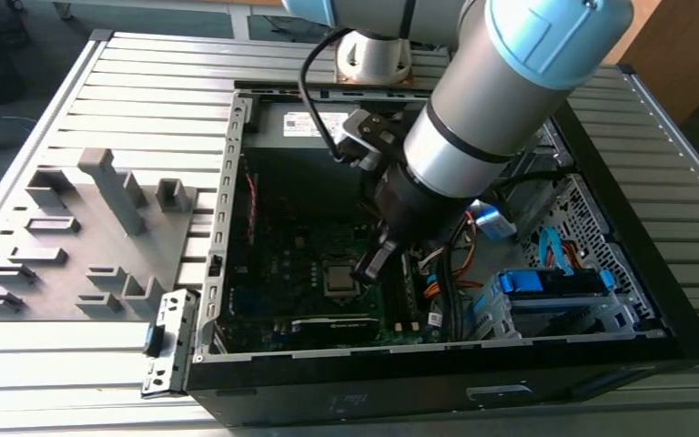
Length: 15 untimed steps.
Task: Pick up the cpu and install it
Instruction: 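Install the first cpu locking lever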
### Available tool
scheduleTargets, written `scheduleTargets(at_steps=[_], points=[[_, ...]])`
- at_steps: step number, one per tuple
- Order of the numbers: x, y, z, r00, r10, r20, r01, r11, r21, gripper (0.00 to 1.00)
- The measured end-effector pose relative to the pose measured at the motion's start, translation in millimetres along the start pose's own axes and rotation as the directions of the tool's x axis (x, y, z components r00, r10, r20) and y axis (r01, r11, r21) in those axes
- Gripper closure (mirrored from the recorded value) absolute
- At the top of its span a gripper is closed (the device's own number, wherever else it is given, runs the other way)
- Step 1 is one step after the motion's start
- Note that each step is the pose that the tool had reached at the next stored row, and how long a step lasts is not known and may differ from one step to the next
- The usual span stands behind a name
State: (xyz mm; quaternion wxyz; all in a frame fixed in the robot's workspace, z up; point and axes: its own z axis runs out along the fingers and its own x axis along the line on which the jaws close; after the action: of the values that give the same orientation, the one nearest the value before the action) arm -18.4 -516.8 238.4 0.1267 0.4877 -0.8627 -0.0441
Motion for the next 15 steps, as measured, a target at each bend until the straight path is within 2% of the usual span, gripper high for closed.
scheduleTargets(at_steps=[9,15], points=[[-1.6,-1.9,9.4,1.0,0.001,-0.0044,-0.001,1.0,0.0026,0.89],[-3.1,-3.9,18.9,1.0,0.002,-0.0068,-0.002,1.0,0.004,0.89]])
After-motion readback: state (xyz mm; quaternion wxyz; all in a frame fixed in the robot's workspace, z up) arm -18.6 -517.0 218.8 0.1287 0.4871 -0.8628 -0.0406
